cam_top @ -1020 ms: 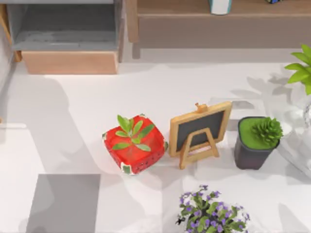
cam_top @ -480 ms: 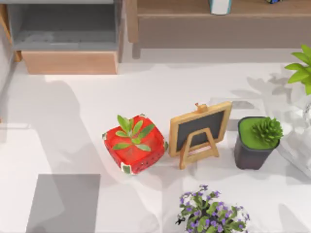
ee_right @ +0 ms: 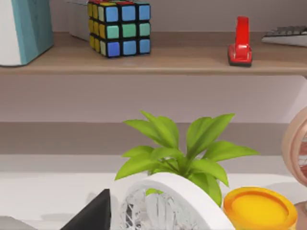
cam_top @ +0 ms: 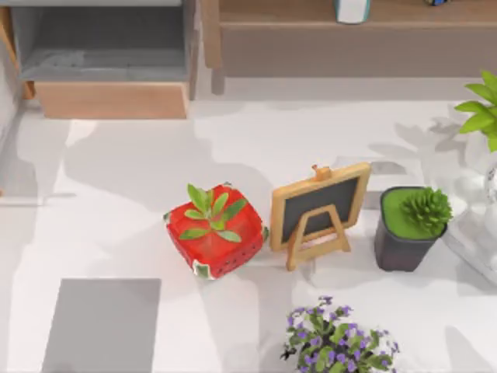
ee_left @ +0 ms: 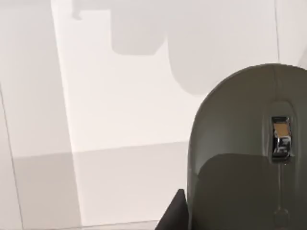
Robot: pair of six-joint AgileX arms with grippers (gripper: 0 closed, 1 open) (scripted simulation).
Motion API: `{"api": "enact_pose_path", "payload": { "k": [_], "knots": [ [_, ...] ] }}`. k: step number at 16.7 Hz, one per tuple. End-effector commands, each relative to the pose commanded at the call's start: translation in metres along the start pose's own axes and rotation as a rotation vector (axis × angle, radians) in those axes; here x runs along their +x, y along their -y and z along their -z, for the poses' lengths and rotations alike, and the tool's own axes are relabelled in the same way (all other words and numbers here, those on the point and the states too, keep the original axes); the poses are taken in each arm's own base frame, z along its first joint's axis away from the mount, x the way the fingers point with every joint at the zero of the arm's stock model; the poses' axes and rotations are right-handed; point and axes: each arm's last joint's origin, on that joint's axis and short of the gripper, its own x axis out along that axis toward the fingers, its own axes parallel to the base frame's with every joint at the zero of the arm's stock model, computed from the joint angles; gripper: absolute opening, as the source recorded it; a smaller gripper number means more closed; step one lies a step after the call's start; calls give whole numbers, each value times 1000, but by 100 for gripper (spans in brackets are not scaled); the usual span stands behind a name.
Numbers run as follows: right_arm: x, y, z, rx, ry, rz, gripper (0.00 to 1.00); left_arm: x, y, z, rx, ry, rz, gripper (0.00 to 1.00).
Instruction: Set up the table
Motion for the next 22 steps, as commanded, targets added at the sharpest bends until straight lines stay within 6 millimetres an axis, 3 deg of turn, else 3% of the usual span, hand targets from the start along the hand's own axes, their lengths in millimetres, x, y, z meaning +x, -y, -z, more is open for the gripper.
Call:
{"api": "enact_pose_path", "payload": {
  "k": [4, 9, 15, 22],
  "knots": [
    [0, 0, 0, 0, 0, 0, 100, -34, 72, 9, -21, 40, 20, 0],
    [0, 0, 0, 0, 0, 0, 100, -49, 154, 50, -34, 34, 39, 0],
    [0, 0, 0, 0, 0, 0, 100, -21, 214, 122, -72, -31, 32, 0],
    [0, 0, 0, 0, 0, 0, 100, 26, 250, 199, -108, -119, 28, 0]
  ]
}}
